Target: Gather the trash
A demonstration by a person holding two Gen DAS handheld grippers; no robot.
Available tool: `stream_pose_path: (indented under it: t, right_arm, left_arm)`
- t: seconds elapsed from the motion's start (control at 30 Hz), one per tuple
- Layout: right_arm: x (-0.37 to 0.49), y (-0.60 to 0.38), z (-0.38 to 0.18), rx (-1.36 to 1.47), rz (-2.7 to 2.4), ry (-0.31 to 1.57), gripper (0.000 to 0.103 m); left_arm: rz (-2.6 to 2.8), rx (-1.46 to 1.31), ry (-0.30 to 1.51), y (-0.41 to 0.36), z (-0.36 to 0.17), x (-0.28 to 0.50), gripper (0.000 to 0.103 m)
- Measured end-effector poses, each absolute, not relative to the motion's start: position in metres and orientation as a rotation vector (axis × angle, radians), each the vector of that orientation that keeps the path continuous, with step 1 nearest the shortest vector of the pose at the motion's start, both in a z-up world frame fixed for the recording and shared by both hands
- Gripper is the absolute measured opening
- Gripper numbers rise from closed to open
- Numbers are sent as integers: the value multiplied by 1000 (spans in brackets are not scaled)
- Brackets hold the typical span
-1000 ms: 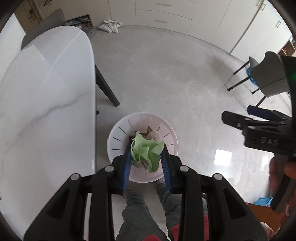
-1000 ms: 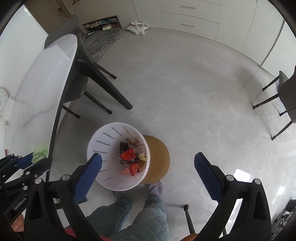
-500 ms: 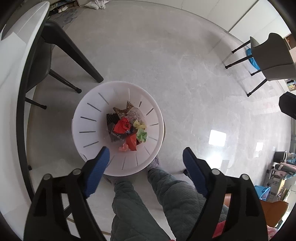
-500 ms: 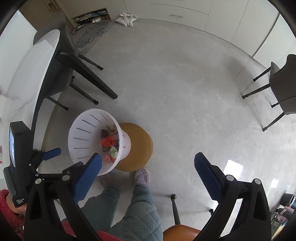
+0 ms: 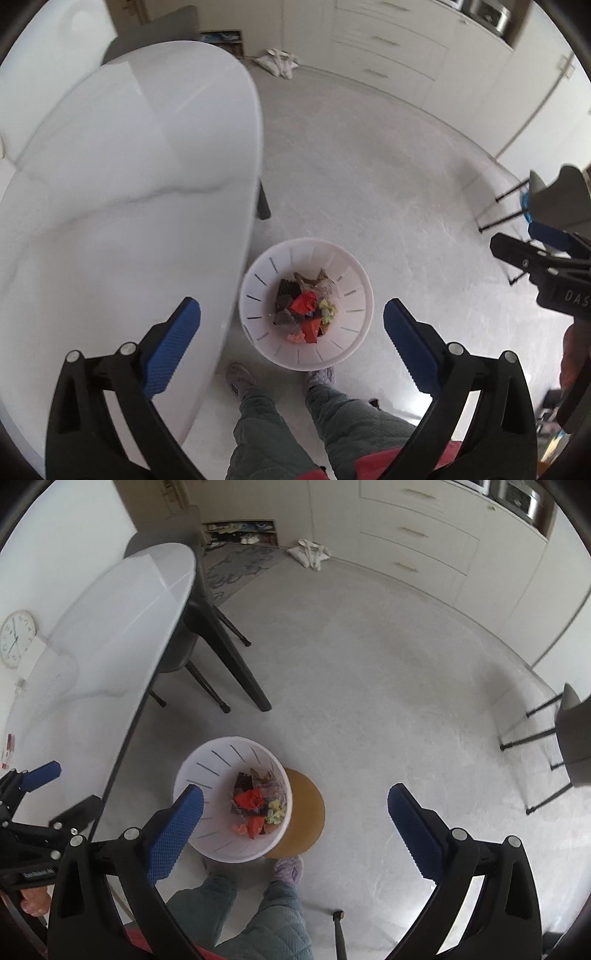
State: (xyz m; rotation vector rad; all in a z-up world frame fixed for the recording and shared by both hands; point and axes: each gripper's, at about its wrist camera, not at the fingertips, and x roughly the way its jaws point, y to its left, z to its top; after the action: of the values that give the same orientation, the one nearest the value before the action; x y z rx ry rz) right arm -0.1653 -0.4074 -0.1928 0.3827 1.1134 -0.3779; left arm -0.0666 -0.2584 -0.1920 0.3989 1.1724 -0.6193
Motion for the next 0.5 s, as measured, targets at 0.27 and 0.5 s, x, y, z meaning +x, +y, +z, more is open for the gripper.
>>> stream_pose_path:
  t: [0.27,0.5]
  right_arm:
    - [-85,-326,-153,251,-141,1045,101]
    - [-49,-267,-149,201,-15,1061,100]
  left_arm:
    - [-347,216,1074,-146,-132,-28,95]
    - [-210,155,1032,-89,-116,-15,95]
